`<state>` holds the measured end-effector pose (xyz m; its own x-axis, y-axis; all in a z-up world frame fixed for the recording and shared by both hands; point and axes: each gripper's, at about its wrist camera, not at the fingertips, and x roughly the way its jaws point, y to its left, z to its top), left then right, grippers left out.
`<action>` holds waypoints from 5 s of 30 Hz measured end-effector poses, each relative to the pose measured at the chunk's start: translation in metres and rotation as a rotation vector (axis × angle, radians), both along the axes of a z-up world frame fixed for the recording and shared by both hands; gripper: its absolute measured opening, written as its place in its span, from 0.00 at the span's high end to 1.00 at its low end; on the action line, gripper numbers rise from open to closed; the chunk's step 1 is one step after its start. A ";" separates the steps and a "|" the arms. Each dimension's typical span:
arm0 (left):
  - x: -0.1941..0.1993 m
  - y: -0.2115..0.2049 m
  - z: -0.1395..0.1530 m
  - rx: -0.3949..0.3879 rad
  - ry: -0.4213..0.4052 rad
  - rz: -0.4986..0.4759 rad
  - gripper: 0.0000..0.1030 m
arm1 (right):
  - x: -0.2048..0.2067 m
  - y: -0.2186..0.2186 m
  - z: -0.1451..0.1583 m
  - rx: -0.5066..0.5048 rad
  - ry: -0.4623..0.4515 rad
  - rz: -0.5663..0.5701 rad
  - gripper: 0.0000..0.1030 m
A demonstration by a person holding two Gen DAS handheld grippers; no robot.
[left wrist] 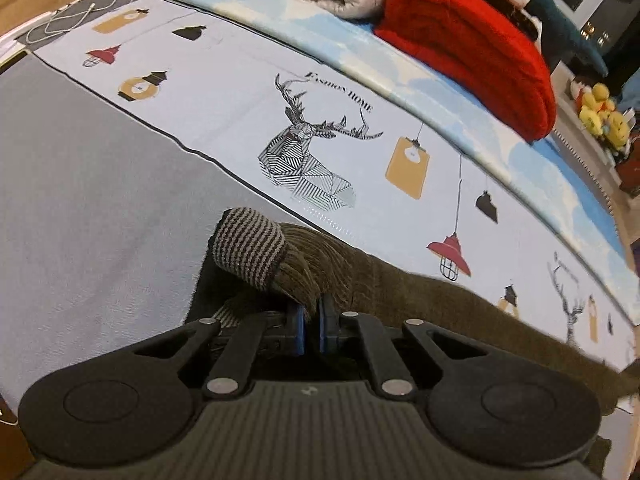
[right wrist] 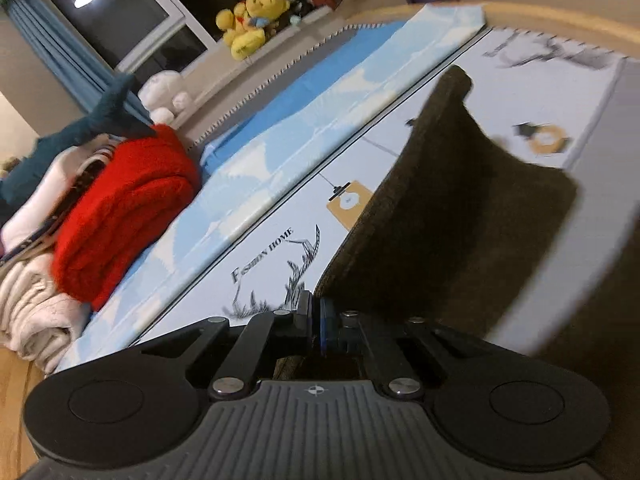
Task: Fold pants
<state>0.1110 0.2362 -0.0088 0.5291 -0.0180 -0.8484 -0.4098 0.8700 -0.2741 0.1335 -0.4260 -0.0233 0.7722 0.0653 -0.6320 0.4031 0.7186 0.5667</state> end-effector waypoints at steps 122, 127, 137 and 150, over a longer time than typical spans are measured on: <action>0.013 -0.032 -0.046 0.315 0.295 -0.352 0.76 | 0.084 0.294 -0.071 0.031 0.139 0.928 0.67; 0.013 -0.032 -0.046 0.319 0.292 -0.374 0.76 | 0.105 0.309 -0.099 0.026 0.247 0.915 0.80; 0.012 -0.028 -0.048 0.322 0.290 -0.408 0.76 | 0.113 0.332 -0.069 -0.356 0.084 0.868 0.89; 0.010 -0.028 -0.038 0.310 0.270 -0.370 0.73 | 0.069 0.286 -0.018 -0.282 -0.066 1.210 0.83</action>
